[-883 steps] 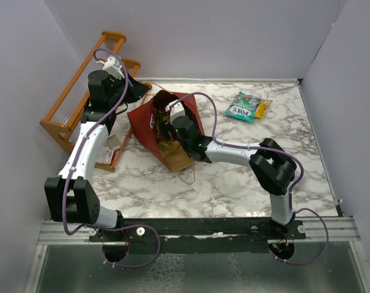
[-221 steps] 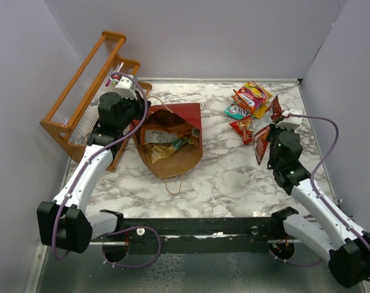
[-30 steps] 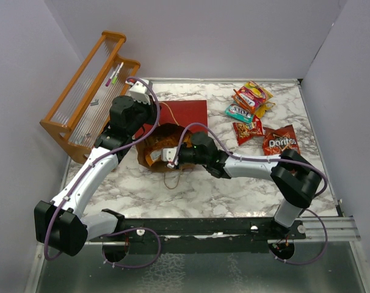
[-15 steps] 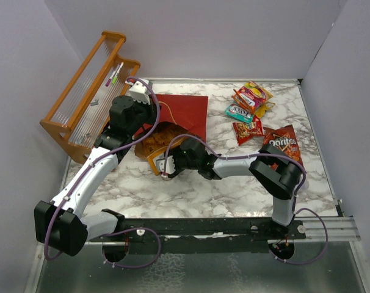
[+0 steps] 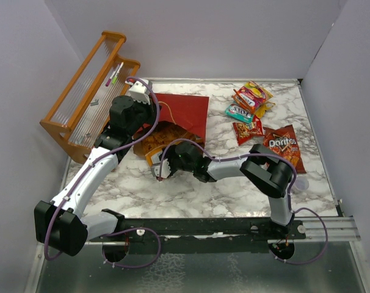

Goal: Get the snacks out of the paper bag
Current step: Take out the snack from the paper bag, then place the snack at the center of the board.

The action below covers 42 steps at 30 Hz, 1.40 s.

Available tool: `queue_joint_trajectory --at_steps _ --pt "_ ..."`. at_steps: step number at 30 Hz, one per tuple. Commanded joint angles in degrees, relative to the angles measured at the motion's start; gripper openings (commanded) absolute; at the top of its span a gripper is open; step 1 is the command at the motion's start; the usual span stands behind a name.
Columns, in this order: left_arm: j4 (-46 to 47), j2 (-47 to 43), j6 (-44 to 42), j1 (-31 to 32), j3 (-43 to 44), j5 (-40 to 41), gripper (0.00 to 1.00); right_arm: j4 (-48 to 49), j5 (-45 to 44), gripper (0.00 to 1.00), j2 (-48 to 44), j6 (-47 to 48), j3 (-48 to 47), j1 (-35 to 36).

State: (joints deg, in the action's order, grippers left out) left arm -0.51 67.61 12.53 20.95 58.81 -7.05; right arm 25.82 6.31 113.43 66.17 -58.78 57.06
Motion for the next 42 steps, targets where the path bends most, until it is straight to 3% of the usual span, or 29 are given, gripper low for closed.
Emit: queue_joint_trajectory --at_steps 1,4,14,22,30,35,42 --pt "2.1 -0.99 0.66 -0.27 0.35 -1.38 0.0 2.97 2.3 0.29 -0.88 -1.06 -1.18 0.42" --pt "2.18 -1.12 0.72 -0.33 0.29 -1.48 0.0 3.05 3.24 0.15 -2.61 -2.43 0.02 0.38" --pt "2.13 -1.08 0.24 -0.45 0.26 -1.04 0.0 0.6 9.65 0.02 -17.22 -16.43 4.92 0.42" --pt "2.07 -0.82 0.35 -0.8 0.21 -0.77 0.0 -7.61 18.7 0.01 -37.03 -31.24 7.54 0.42" --pt "1.91 -0.98 0.64 -0.85 0.45 -1.08 0.0 -19.99 18.09 0.01 -58.82 -41.21 4.55 0.42" --pt "1.92 -0.98 0.9 -0.91 0.57 -1.46 0.0 -21.69 5.3 0.01 -68.1 -45.26 2.36 0.42" --pt "2.06 -1.06 1.01 -0.96 0.44 -1.57 0.0 -15.24 -32.82 0.01 -72.45 -43.6 4.59 0.42"
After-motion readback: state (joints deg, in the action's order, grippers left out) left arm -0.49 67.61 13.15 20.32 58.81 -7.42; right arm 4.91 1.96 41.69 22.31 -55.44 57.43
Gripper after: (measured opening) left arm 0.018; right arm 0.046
